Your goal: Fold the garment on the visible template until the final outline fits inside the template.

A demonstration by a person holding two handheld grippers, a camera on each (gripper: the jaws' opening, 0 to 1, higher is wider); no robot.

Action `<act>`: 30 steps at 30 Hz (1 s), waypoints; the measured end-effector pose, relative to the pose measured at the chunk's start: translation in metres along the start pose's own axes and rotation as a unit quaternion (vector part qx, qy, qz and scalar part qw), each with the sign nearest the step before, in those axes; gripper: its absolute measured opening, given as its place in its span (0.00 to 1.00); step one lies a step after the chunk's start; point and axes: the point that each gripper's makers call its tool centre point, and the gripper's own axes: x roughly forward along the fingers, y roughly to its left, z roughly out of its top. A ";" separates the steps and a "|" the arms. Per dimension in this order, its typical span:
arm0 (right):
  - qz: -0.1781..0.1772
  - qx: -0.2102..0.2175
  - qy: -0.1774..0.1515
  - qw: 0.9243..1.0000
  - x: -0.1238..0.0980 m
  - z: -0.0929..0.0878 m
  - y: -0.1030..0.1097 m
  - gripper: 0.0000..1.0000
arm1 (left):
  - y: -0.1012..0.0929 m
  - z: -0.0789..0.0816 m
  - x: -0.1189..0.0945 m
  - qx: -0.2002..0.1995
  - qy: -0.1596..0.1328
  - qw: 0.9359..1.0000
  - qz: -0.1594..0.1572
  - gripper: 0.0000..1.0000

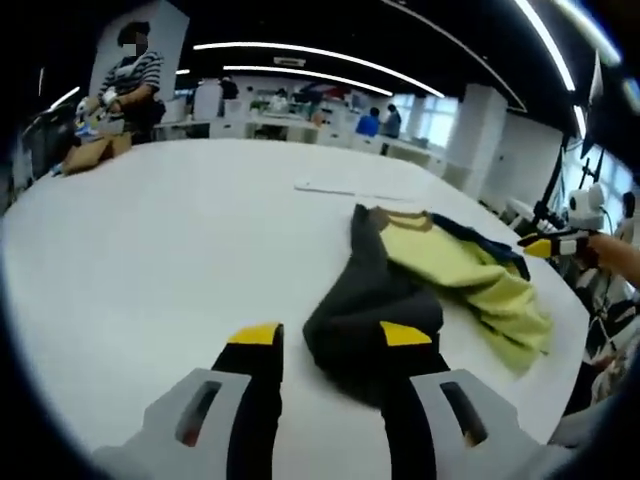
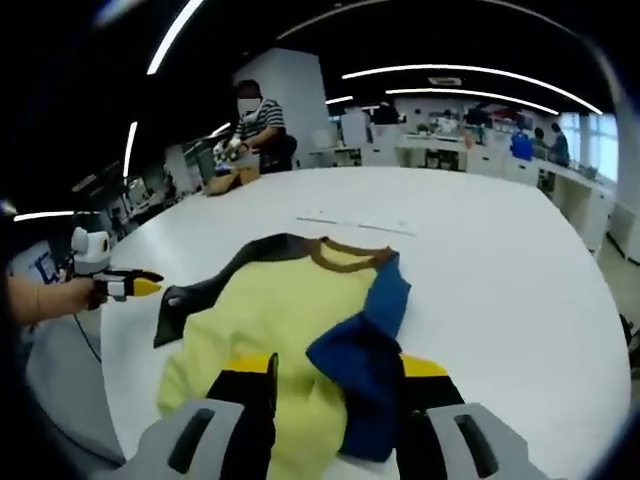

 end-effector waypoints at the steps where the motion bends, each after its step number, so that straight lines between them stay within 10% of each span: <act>1: -0.003 0.005 0.000 1.000 -0.001 -0.001 -0.004 0.44 | -0.003 -0.002 -0.001 0.004 0.003 1.000 -0.004 0.36; 13: -0.028 0.082 -0.007 0.996 -0.009 -0.014 -0.046 0.38 | -0.025 -0.022 -0.001 0.013 0.032 0.999 -0.023 0.38; 30: -0.060 0.070 0.050 0.994 0.002 -0.055 -0.052 0.28 | -0.027 -0.043 0.004 0.046 0.053 0.996 0.055 0.37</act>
